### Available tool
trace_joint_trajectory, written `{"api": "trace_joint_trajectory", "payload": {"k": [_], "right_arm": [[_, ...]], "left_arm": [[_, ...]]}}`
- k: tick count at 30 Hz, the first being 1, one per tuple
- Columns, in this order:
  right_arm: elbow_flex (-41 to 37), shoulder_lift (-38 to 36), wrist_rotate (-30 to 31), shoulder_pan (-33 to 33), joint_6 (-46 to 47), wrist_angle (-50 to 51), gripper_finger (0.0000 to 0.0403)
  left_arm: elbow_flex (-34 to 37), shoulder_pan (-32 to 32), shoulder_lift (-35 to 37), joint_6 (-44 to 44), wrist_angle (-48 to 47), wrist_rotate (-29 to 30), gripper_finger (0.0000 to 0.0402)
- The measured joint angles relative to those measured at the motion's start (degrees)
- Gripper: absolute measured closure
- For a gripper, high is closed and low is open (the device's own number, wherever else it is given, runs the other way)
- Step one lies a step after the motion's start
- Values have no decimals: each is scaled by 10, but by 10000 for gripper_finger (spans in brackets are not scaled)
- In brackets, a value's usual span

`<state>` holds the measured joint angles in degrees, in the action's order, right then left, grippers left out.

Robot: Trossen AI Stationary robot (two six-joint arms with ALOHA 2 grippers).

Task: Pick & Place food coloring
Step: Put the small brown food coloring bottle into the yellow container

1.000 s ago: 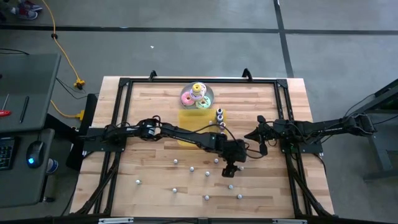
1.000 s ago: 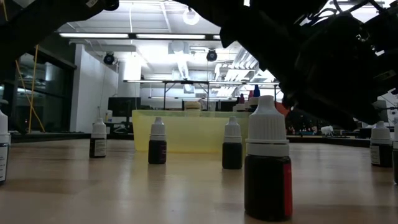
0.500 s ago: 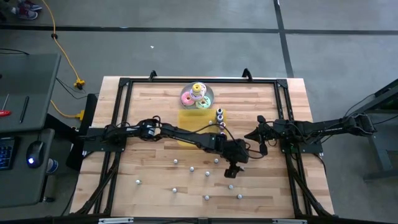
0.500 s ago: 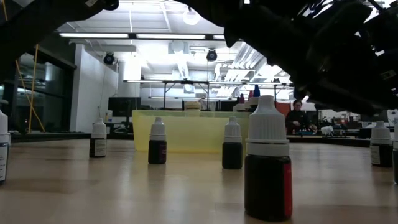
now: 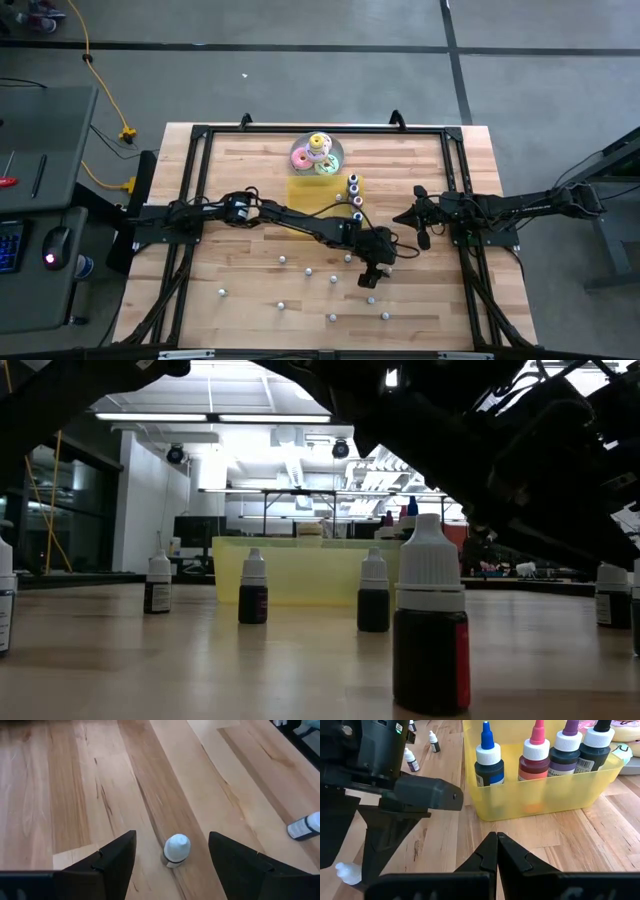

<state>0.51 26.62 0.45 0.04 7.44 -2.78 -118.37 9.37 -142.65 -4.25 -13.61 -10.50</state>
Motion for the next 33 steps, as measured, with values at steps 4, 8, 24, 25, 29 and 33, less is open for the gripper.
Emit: {"api": "trace_joint_trajectory", "payload": {"k": [4,8,24,25,29,33], "right_arm": [[0,0,0,0,0,0,402],[0,0,0,0,0,0,402],[0,0,0,0,0,0,402],[0,0,0,0,0,0,402],[0,0,0,0,0,0,402],[0,0,0,0,0,0,402]], "left_arm": [[0,1,0,0,4,1,156],[0,3,0,0,1,1,156],[0,4,0,-1,-4,1,233],[0,4,0,-1,-3,1,238],[0,4,0,-1,-3,0,251],[0,4,0,-2,-3,1,255]]}}
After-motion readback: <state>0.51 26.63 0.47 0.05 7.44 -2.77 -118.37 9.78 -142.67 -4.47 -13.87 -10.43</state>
